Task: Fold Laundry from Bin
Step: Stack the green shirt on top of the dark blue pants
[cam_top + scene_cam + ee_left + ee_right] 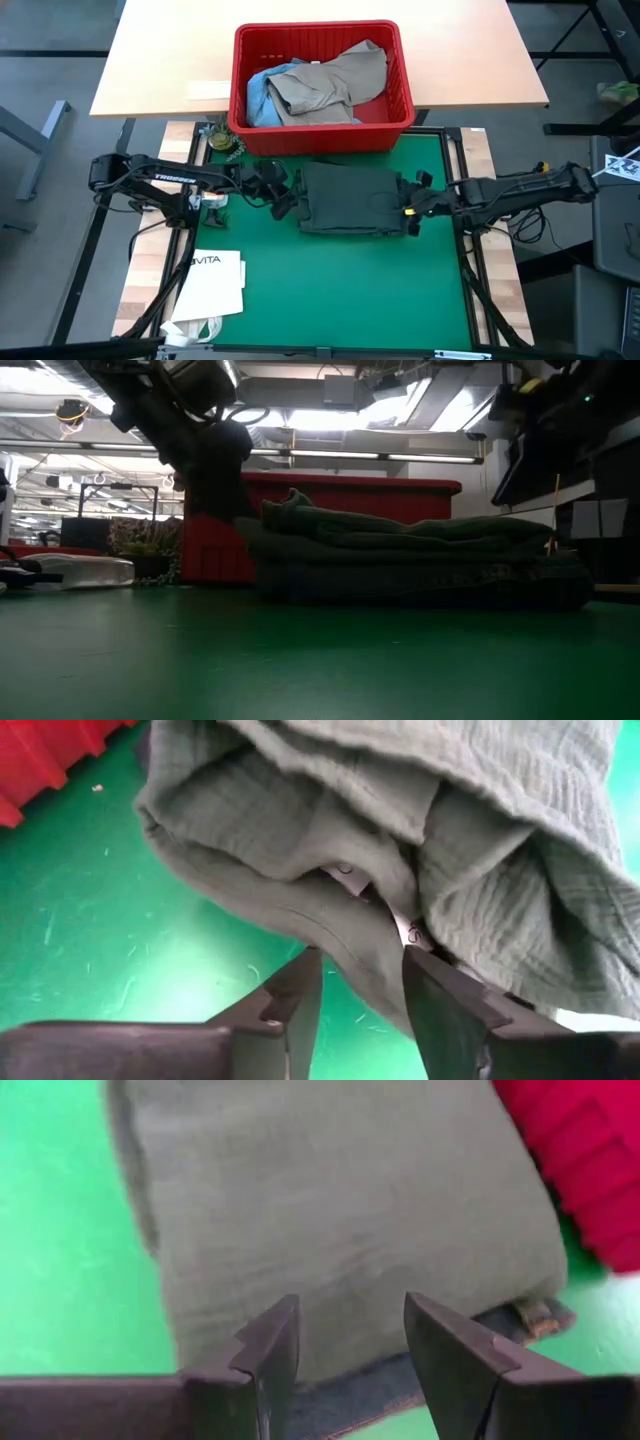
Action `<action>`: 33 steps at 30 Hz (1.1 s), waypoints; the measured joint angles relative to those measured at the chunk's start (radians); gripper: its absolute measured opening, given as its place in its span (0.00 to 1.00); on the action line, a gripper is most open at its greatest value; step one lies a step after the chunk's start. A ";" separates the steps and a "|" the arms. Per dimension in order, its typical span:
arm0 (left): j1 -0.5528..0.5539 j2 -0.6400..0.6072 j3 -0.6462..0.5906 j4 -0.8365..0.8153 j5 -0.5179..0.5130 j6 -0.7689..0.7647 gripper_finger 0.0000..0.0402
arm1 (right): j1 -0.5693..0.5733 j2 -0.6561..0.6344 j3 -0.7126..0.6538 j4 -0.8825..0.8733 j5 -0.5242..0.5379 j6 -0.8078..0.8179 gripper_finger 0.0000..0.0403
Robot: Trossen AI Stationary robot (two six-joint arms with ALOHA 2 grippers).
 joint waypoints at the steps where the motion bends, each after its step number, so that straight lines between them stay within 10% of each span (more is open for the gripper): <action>1: 0.000 0.000 0.000 -0.004 0.000 0.000 0.35 | -0.003 0.008 -0.001 -0.013 0.009 0.018 0.45; 27: -0.003 0.000 0.000 -0.006 0.002 0.000 0.39 | -0.314 0.188 -0.001 0.076 -0.295 -0.081 0.45; 33: -0.003 0.000 0.000 -0.004 0.002 0.000 0.39 | -0.314 0.193 -0.001 0.081 -0.258 -0.094 0.28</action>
